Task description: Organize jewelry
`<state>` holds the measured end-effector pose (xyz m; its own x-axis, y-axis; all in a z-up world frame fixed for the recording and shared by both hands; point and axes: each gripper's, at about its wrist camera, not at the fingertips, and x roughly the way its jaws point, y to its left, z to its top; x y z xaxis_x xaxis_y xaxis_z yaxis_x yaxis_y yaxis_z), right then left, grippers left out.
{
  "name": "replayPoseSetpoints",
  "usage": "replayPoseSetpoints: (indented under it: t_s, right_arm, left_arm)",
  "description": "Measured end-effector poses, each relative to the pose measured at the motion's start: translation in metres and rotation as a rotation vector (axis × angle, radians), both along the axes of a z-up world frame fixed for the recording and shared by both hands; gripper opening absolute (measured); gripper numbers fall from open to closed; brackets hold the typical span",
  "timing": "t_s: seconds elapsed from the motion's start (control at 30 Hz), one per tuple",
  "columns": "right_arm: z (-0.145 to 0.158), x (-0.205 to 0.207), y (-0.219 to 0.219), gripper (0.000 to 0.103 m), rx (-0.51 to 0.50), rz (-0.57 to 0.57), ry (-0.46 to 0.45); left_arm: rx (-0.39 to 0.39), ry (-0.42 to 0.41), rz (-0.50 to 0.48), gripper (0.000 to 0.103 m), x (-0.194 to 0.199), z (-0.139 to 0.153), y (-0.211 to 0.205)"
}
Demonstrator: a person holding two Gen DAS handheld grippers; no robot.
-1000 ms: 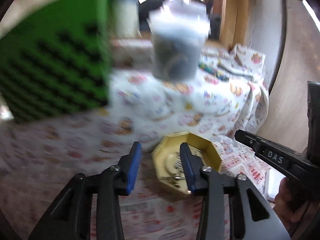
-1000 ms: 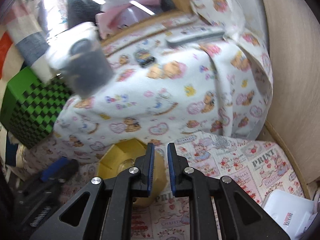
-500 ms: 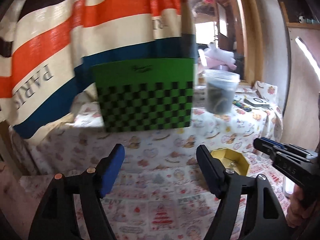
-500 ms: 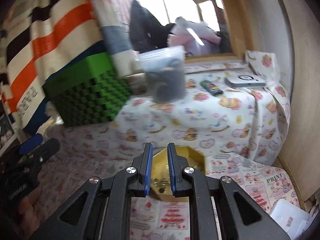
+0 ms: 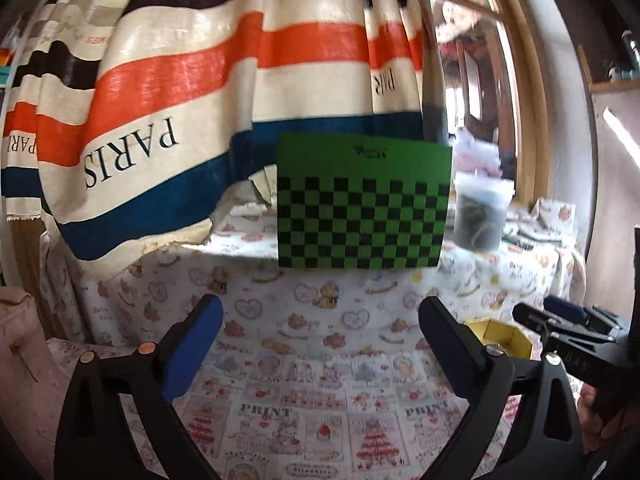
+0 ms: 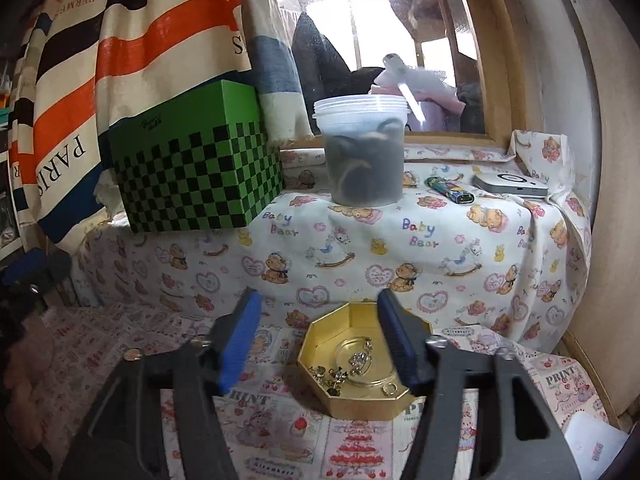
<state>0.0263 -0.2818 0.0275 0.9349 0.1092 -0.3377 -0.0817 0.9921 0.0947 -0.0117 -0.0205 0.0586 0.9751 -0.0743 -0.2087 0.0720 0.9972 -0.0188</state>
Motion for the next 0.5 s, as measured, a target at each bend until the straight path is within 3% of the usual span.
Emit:
replayPoseSetpoints:
  t_s: [0.2, 0.37, 0.5]
  right_arm:
    - [-0.005, -0.007, 0.002, 0.088, -0.020, -0.027, -0.069]
    - [-0.006, -0.010, 0.004, 0.089, -0.075, -0.074, -0.110]
    - [-0.011, -0.009, 0.004, 0.092, -0.052, -0.056, -0.102]
  left_arm:
    - [-0.055, 0.028, 0.013, 0.102, 0.013, -0.011, 0.012]
    - [-0.068, 0.008, 0.037, 0.102, 0.014, -0.022, 0.019]
    - [-0.033, -0.004, 0.037, 0.102, 0.014, -0.027, 0.018]
